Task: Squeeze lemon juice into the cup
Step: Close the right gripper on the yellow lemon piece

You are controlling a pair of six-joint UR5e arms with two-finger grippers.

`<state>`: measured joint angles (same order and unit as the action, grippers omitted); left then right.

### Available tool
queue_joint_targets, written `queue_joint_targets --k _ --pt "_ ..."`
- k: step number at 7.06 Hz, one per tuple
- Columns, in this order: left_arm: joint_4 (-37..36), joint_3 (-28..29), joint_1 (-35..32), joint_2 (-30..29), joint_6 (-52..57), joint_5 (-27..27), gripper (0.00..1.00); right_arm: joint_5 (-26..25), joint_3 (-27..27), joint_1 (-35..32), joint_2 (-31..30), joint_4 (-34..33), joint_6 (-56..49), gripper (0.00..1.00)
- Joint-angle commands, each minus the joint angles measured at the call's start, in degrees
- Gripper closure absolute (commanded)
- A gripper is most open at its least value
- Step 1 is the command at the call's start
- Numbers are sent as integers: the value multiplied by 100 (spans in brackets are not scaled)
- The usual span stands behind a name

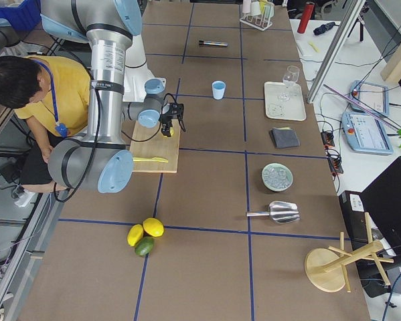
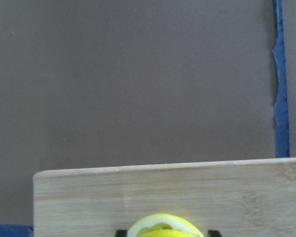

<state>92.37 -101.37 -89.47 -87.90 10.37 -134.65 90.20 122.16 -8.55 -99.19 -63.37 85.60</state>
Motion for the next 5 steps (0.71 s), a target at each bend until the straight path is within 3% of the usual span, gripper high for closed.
queue_joint_targets --k 1,5 --pt "0 -5 0 9 0 0 0 6 36 -16 -13 0 0 79" --pt "0 -23 0 9 -44 -9 0 32 422 -33 -347 0 -9 79"
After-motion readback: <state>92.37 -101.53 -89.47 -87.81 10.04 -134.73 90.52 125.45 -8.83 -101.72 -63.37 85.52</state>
